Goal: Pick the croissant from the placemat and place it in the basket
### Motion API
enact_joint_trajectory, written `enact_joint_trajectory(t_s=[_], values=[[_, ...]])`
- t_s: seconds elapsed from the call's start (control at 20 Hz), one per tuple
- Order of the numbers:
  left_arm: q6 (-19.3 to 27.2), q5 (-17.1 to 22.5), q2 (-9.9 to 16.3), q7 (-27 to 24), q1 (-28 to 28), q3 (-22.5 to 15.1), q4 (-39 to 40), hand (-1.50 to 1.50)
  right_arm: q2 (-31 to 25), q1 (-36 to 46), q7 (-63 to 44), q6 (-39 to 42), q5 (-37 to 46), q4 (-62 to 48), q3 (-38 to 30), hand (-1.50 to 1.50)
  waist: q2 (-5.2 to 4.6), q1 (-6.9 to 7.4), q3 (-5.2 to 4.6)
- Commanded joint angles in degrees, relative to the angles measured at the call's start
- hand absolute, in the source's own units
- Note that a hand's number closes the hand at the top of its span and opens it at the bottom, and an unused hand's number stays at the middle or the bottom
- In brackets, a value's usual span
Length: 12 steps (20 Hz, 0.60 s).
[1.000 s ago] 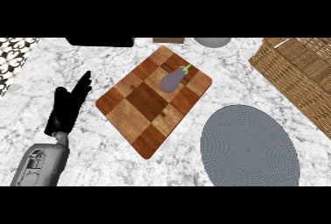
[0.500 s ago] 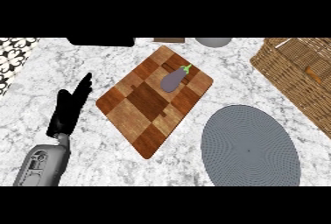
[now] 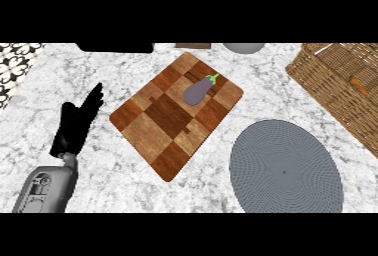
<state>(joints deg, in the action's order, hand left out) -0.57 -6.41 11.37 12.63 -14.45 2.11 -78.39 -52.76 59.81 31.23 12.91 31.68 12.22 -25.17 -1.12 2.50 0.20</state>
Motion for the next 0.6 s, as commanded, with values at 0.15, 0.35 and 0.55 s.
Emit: enact_joint_trajectory(t_s=[0.15,0.35,0.55], values=[[-0.22,-0.22,-0.4,-1.4,0.65,-0.29,0.79,0.0,-7.77,-0.23,-5.86,2.13,-5.08,-5.09,-6.4,-1.5,-0.44,0.18,0.06],[-0.34,0.49,0.31,1.32,0.01,0.41,-2.16,0.0,-13.09,-3.66,-4.74,5.85,-6.37,-6.13,-7.93,-1.5,-0.29,0.33,0.24],[-1.13,0.44,0.76,-1.54,2.1,0.51,-0.91,0.0,-17.3,-7.41,-2.68,9.64,-7.43,-7.06,-9.18,-1.5,-0.53,0.06,0.35]])
